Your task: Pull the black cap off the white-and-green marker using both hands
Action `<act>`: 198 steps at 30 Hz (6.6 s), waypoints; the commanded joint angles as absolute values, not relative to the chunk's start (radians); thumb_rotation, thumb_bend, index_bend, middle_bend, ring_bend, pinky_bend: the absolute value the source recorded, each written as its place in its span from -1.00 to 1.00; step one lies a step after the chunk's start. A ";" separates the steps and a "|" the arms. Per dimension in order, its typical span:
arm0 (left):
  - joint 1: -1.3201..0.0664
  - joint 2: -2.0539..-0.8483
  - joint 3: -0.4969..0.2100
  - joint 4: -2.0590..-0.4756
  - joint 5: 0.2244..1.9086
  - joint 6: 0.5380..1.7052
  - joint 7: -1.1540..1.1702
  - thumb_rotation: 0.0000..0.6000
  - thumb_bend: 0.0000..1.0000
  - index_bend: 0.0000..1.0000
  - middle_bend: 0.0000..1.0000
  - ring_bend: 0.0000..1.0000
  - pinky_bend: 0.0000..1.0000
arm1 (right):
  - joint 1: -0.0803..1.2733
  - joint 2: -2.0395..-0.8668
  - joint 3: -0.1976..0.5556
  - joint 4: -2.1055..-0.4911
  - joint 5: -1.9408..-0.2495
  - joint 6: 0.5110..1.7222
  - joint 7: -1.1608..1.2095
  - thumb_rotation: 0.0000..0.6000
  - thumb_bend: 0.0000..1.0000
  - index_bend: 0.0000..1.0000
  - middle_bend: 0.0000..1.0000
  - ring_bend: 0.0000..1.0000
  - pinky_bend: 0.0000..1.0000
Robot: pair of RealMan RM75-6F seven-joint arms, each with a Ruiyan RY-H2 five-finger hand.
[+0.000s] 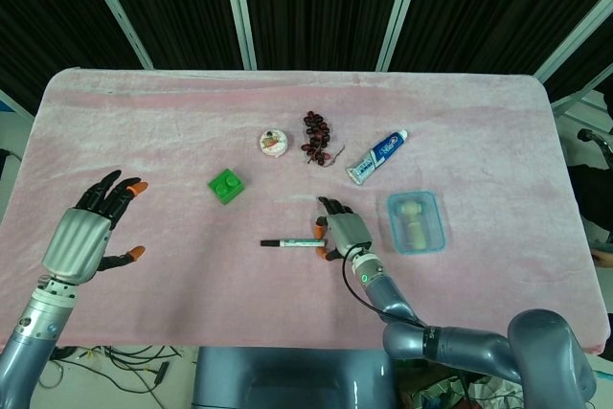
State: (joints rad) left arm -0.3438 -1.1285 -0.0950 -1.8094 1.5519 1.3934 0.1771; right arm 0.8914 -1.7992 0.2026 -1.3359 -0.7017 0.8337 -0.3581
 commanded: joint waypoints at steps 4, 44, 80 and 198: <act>-0.341 -1.127 -0.098 -1.809 1.550 1.397 0.177 1.00 -0.77 -0.71 -0.70 -0.92 -0.65 | 0.891 -1.812 0.207 -1.330 -0.713 0.837 -0.354 1.00 -0.53 0.06 -0.98 -0.97 -0.68; -0.351 -1.113 -0.108 -1.832 1.526 1.356 0.133 1.00 -0.77 -0.70 -0.70 -0.92 -0.65 | 0.798 -1.616 0.259 -1.551 -0.822 0.782 -0.156 1.00 -0.21 0.61 -0.98 -0.96 -0.68; -0.697 -1.461 -0.249 -1.706 1.332 1.022 0.198 1.00 -0.57 -0.32 -0.64 -0.92 -0.69 | 0.835 -1.303 0.315 -1.833 -0.751 0.740 -0.037 1.00 -0.21 0.62 -1.00 -0.96 -0.68; -0.589 -1.533 -0.035 -1.359 1.386 1.062 0.036 1.00 -0.75 -0.44 -0.70 -1.00 -0.92 | 0.803 -1.583 0.137 -1.533 -0.800 0.819 -0.065 1.00 -0.58 0.08 -1.00 -1.00 -0.69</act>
